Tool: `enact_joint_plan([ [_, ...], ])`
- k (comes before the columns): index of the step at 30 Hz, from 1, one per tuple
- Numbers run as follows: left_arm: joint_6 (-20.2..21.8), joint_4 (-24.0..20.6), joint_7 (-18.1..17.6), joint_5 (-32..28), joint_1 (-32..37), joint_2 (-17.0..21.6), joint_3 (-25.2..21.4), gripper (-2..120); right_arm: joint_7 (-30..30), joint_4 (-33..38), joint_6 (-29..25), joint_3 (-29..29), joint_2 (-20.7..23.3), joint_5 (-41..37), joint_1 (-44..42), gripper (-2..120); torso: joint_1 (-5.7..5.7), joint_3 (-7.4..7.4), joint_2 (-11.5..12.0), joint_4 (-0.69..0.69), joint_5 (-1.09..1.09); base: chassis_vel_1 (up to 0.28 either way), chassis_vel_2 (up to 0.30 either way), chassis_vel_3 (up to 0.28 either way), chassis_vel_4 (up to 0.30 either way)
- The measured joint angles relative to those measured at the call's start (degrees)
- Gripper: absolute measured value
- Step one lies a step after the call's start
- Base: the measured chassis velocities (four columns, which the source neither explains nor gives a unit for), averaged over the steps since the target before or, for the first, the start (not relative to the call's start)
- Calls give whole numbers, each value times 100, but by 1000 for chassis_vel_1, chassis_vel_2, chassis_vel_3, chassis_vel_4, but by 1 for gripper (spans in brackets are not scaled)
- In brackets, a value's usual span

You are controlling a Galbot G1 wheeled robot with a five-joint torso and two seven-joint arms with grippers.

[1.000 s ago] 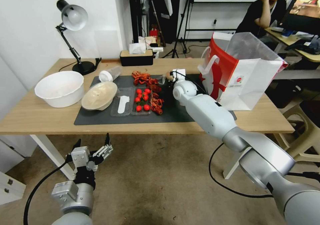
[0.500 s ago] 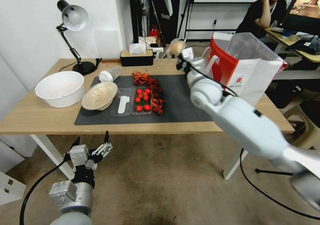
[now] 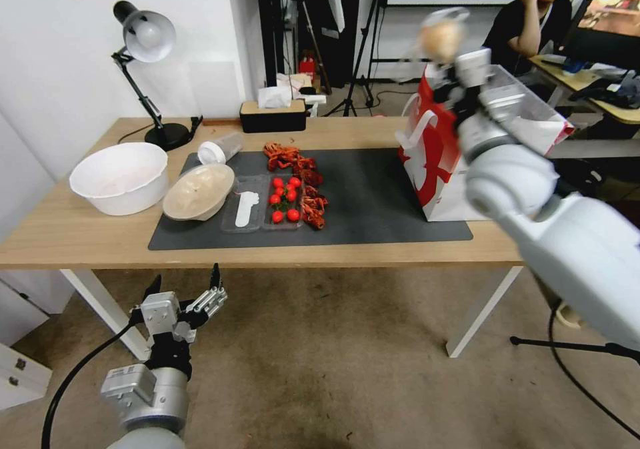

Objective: Pick up the trash from the table and place it into the takeout bag.

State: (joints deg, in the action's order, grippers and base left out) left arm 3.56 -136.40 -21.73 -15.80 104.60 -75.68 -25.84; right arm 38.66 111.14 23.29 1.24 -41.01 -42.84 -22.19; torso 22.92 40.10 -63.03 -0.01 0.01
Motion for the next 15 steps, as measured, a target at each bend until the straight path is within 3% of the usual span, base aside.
enact_joint_plan([
  [12, 5, -30, 48, 5, 36, 9, 5, 100, 65, -176, 43, -201, 185, -418, -153, 15, 0, 0, 0, 1, 0, 0, 0, 0, 0],
  [13, 5, -37, 48, 5, 47, 8, 7, 100, 58, -191, 45, -223, 199, -474, -176, 40, 0, 0, 0, 0, 0, 0, 0, 0, 0],
  [15, 5, -37, 48, 5, 47, 8, 7, 100, 58, -191, 45, -223, 199, -474, -176, 40, 0, 0, 0, 0, 0, 0, 0, 0, 0],
])
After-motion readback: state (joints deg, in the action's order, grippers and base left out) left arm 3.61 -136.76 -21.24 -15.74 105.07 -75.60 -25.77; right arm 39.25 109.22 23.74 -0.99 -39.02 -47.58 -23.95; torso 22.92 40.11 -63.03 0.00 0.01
